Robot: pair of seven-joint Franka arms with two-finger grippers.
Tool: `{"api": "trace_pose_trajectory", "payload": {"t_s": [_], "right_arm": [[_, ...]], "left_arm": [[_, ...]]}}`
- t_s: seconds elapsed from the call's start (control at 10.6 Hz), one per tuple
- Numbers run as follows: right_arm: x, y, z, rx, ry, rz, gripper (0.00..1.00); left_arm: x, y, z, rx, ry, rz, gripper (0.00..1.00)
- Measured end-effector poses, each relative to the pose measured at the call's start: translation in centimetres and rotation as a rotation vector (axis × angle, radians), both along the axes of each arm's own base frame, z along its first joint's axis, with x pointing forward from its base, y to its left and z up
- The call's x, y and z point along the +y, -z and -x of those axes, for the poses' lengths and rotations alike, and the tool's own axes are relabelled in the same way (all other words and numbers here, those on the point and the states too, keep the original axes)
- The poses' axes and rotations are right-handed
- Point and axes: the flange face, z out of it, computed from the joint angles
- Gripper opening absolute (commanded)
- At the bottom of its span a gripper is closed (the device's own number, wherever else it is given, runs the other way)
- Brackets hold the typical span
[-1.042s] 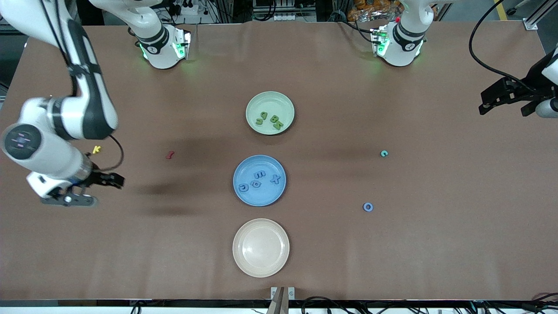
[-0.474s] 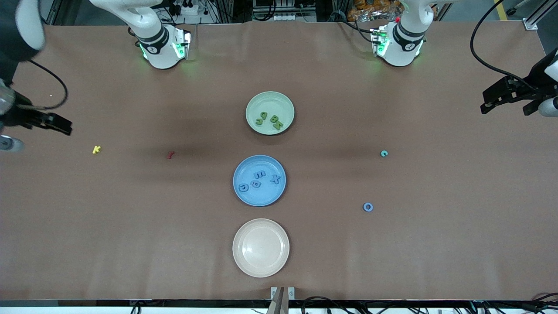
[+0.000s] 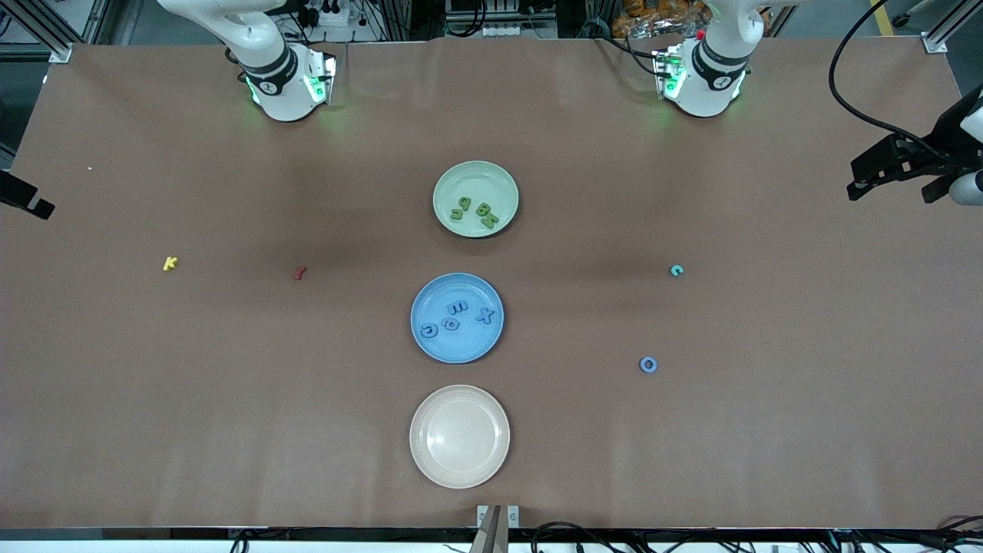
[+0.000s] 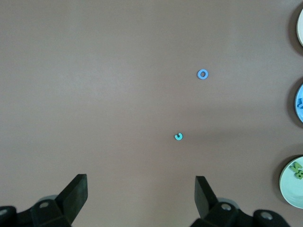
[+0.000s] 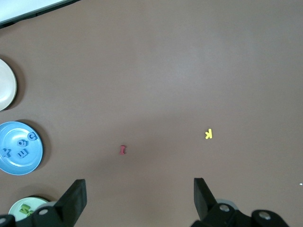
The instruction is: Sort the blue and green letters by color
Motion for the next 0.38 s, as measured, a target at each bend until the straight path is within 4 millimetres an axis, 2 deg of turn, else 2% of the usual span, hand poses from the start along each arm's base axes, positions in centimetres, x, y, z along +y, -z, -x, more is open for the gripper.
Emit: {"api": "trace_pose_trajectory", "payload": {"t_s": [0.19,0.38], "right_arm": [[0.9,-0.9,0.4,-0.013,-0.016,-0.001,1.00],[0.7,-1.6,1.5,-0.001,-0.015,-0.009,1.00]], "left_arm": [[0.1,0.0,0.1,0.007,-0.001,-0.001,1.00],[0.1,-0.4,0.4,0.006,-0.002,-0.001,1.00]]}}
